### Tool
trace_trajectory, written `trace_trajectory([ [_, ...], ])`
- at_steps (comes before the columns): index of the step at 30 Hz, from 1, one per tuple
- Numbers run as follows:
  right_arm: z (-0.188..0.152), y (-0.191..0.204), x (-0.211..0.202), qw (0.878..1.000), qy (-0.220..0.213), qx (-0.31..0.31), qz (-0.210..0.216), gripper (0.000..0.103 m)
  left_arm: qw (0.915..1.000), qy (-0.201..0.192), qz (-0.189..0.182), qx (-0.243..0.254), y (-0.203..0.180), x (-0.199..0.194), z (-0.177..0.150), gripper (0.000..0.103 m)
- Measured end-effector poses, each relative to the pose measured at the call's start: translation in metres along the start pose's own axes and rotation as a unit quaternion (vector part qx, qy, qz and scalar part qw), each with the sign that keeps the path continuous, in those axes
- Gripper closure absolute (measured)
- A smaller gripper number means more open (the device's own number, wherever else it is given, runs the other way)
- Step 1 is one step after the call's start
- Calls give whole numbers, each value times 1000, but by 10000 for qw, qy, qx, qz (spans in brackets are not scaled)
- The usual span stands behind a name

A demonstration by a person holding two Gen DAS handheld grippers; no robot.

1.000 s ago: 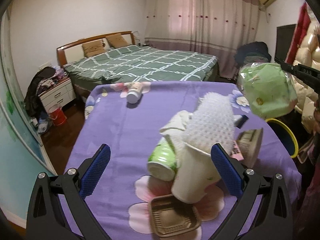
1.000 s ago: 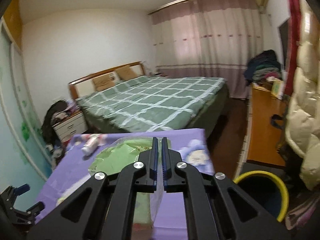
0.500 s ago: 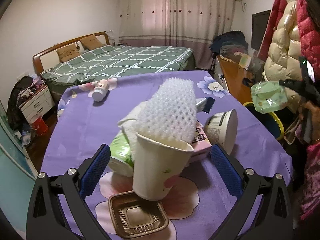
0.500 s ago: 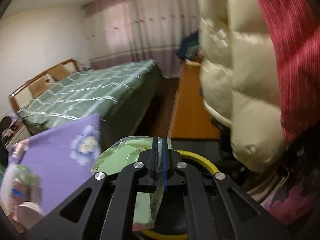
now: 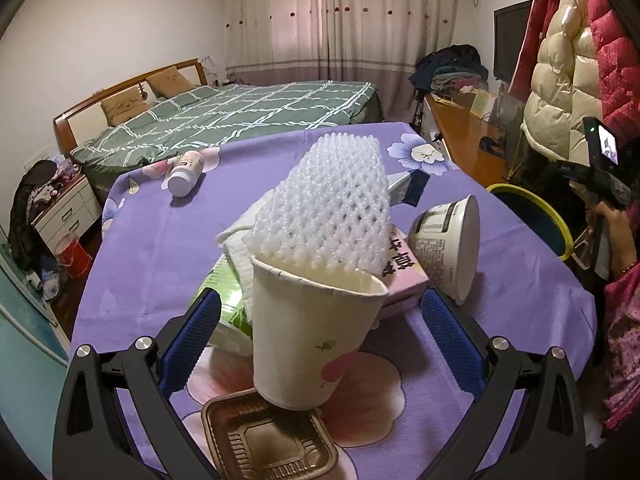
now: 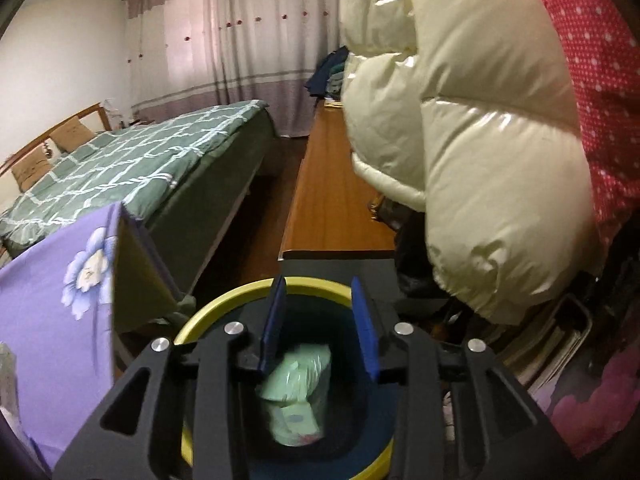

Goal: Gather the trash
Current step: 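Carry the green bag to the yellow-rimmed bin and open the right gripper, then grasp the white paper cup with the left gripper and lift it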

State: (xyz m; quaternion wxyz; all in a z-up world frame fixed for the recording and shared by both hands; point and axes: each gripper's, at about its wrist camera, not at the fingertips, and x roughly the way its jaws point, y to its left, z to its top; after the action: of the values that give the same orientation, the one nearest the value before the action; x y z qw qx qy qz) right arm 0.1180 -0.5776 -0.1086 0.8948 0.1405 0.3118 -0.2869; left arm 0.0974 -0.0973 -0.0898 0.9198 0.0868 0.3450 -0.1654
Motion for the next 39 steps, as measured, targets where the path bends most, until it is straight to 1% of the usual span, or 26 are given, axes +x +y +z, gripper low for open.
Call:
trace_trajectory([
  [3,-3,7,-12,9998,-42,-46,177,65,10000,23,-14,55,5,4,-1,4],
  [6,-6,16,-24,9993,-92,-95,343,64,9998,39,-70,188,8,8,-1,4],
  [9,-7,22,-36,9987,-109,-113,493,62,9993,85,-227,277,13,13,0,4],
  [13,-9,30,-43,9975,-85,-83,702,60,9980,190,-488,346,17,23,0,7],
  [15,-12,30,-49,9970,-83,-94,766,60,9968,248,-652,393,18,27,-1,13],
  [17,-13,30,-53,9962,-55,-68,865,60,9960,291,-741,410,18,31,-1,25],
  [18,-15,32,-54,9960,-49,-53,893,59,9956,316,-775,414,18,32,-1,28],
  [20,-16,33,-57,9956,-51,-28,936,59,9948,342,-871,408,18,32,-1,43],
  [21,-18,31,-58,9954,-57,-17,961,59,9946,339,-901,391,19,30,-1,44],
  [23,-18,32,-61,9949,-56,-7,1008,59,9952,323,-830,406,20,26,-2,47],
  [28,-18,34,-72,9931,-107,5,1172,59,9964,195,-671,481,14,4,-2,49],
  [34,-19,31,-88,9917,-233,-2,1267,59,9964,-76,-694,492,7,-22,7,49],
  [39,-20,25,-99,9910,-329,33,1300,57,9923,-273,-973,721,-13,-45,11,49],
])
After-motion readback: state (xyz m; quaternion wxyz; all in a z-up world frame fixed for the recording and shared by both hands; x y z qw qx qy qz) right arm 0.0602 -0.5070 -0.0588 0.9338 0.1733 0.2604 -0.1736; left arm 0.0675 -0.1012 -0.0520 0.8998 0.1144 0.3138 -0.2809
